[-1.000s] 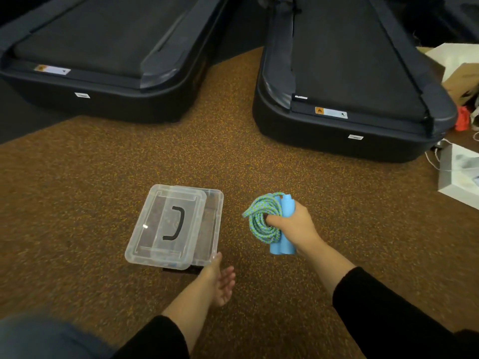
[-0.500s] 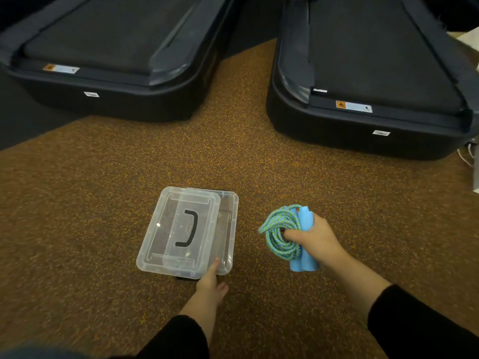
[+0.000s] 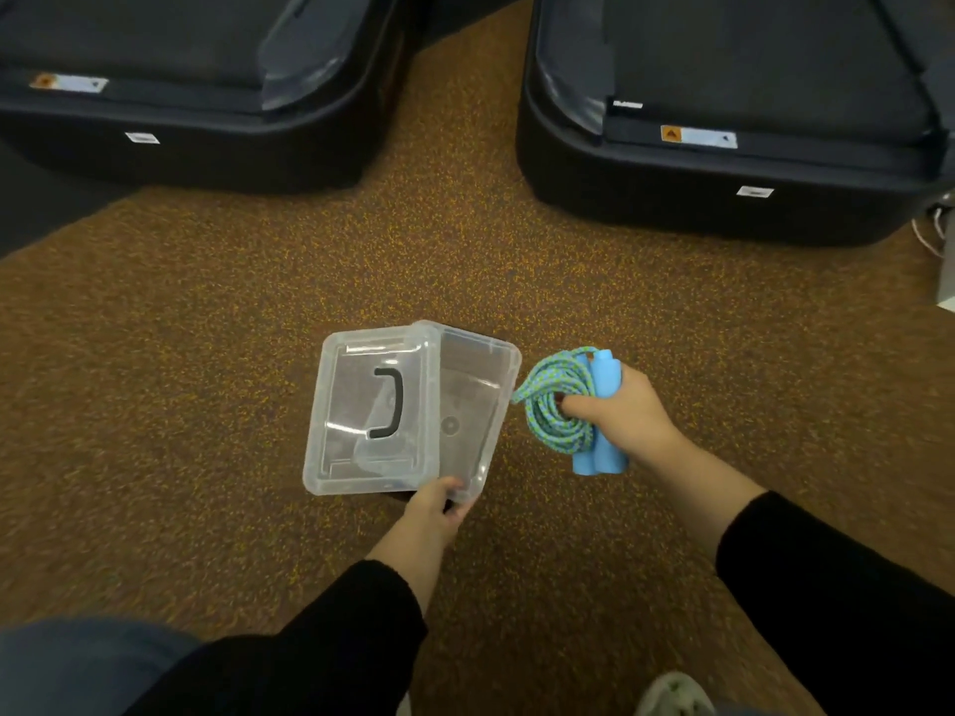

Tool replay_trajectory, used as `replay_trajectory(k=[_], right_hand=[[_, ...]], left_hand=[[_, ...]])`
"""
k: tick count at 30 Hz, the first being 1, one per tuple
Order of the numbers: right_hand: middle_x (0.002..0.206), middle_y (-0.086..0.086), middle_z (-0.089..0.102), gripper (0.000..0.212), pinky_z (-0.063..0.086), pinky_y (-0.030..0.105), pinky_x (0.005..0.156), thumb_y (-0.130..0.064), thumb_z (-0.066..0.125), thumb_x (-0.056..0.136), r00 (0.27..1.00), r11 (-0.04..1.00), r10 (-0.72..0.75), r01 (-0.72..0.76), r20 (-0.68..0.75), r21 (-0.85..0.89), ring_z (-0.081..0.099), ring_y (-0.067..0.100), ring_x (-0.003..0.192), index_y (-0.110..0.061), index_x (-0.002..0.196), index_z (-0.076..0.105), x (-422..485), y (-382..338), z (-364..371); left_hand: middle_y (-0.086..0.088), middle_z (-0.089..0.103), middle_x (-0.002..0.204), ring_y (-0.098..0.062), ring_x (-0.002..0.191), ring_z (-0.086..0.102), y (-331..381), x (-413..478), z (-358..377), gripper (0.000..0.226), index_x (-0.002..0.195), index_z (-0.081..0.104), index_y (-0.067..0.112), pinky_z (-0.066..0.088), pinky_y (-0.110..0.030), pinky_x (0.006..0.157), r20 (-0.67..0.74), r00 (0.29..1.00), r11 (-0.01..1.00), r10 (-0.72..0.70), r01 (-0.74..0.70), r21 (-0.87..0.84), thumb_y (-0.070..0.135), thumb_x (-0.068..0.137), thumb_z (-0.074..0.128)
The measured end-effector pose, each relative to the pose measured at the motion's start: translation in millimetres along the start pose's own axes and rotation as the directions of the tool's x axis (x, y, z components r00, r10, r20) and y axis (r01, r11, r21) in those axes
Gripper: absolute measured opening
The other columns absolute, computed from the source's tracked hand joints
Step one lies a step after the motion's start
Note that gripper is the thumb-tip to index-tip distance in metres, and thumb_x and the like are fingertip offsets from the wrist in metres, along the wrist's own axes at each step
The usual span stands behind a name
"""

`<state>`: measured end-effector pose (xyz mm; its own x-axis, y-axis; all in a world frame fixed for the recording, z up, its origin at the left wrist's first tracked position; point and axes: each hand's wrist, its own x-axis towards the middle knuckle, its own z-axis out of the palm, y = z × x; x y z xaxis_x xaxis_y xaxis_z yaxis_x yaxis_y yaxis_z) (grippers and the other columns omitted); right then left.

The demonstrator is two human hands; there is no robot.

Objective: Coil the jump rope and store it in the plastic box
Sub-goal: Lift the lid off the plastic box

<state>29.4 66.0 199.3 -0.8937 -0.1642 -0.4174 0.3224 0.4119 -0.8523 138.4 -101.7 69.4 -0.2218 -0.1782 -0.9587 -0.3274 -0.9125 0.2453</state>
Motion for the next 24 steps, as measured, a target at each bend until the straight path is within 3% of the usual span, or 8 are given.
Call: replay_trajectory(k=[1, 3, 7, 9, 11, 14, 18, 24], right_hand=[[0.096, 0.014, 0.071, 0.029, 0.055, 0.052, 0.083, -0.019, 0.079, 0.053, 1.0, 1.0, 0.01, -0.01, -0.014, 0.01, 0.066, 0.029, 0.085, -0.019, 0.077, 0.063, -1, 3, -3], [0.095, 0.014, 0.071, 0.03, 0.055, 0.051, 0.083, -0.02, 0.08, 0.052, 0.999, 0.999, 0.031, -0.031, -0.037, 0.016, 0.066, 0.029, 0.085, -0.02, 0.077, 0.062, -4, 6, -10], [0.092, 0.012, 0.068, 0.028, 0.054, 0.046, 0.082, -0.01, 0.081, 0.061, 0.996, 0.998, 0.064, -0.063, -0.058, 0.023, 0.063, 0.026, 0.084, -0.021, 0.074, 0.059, -8, 18, -24], [0.093, 0.012, 0.07, 0.034, 0.056, 0.048, 0.083, -0.022, 0.082, 0.049, 0.993, 0.995, 0.09, -0.087, -0.073, 0.048, 0.066, 0.029, 0.085, -0.019, 0.076, 0.061, -10, 26, -30], [0.093, 0.012, 0.071, 0.042, 0.056, 0.05, 0.083, -0.03, 0.078, 0.04, 0.989, 0.991, 0.12, -0.114, -0.087, 0.073, 0.067, 0.03, 0.085, -0.019, 0.078, 0.062, -10, 34, -36], [0.092, 0.011, 0.07, 0.039, 0.056, 0.05, 0.083, -0.028, 0.075, 0.042, 0.984, 0.988, 0.138, -0.129, -0.111, 0.086, 0.066, 0.026, 0.083, -0.019, 0.077, 0.062, -11, 41, -46], [0.097, 0.014, 0.071, 0.037, 0.055, 0.053, 0.084, -0.026, 0.08, 0.047, 0.979, 0.987, 0.14, -0.126, -0.148, 0.099, 0.068, 0.032, 0.091, -0.018, 0.079, 0.063, -10, 48, -56], [0.093, 0.014, 0.069, 0.026, 0.056, 0.049, 0.083, -0.003, 0.078, 0.065, 0.975, 0.984, 0.149, -0.131, -0.162, 0.117, 0.065, 0.029, 0.085, -0.019, 0.079, 0.062, -8, 58, -65]], left_hand=[[-0.022, 0.052, 0.129, -0.033, 0.092, 0.057, -6, 5, -2, 0.055, 0.137, 0.04, 0.0, 0.058, -0.034, 0.053, -0.029, 1.0, 0.999, 0.008, -0.007, 0.05, -0.016, 0.085, 0.046], [-0.021, 0.054, 0.123, -0.034, 0.098, 0.058, -16, 5, -4, 0.062, 0.139, 0.037, 0.004, 0.054, -0.03, 0.044, -0.035, 0.999, 0.996, 0.013, -0.01, 0.087, -0.018, 0.082, 0.05], [-0.021, 0.046, 0.129, -0.035, 0.102, 0.058, -33, -2, -4, 0.078, 0.146, 0.024, 0.01, 0.055, -0.041, 0.066, -0.05, 0.998, 0.962, 0.035, -0.02, 0.271, -0.02, 0.08, 0.054], [-0.022, 0.045, 0.136, -0.04, 0.115, 0.053, -43, -3, -2, 0.084, 0.148, 0.02, 0.014, 0.052, -0.045, 0.08, -0.023, 0.999, 0.94, 0.034, -0.024, 0.34, -0.021, 0.079, 0.054], [-0.02, 0.049, 0.13, -0.038, 0.112, 0.054, -53, -7, 1, 0.081, 0.145, 0.024, 0.012, 0.055, -0.043, 0.07, 0.009, 0.999, 0.911, 0.04, -0.04, 0.411, -0.022, 0.078, 0.054], [-0.013, 0.056, 0.107, -0.031, 0.089, 0.058, -60, -11, 4, 0.071, 0.136, 0.033, 0.007, 0.053, -0.037, 0.05, 0.054, 0.997, 0.855, 0.05, -0.07, 0.514, -0.022, 0.076, 0.054], [-0.017, 0.053, 0.13, -0.04, 0.113, 0.056, -55, -9, 5, 0.08, 0.139, 0.034, 0.016, 0.054, -0.043, 0.064, 0.096, 0.995, 0.749, -0.011, -0.055, 0.66, -0.022, 0.072, 0.055], [-0.02, 0.052, 0.132, -0.041, 0.113, 0.057, -41, -4, 7, 0.082, 0.138, 0.033, 0.015, 0.056, -0.044, 0.064, 0.102, 0.993, 0.641, -0.066, -0.036, 0.767, -0.021, 0.07, 0.06]])
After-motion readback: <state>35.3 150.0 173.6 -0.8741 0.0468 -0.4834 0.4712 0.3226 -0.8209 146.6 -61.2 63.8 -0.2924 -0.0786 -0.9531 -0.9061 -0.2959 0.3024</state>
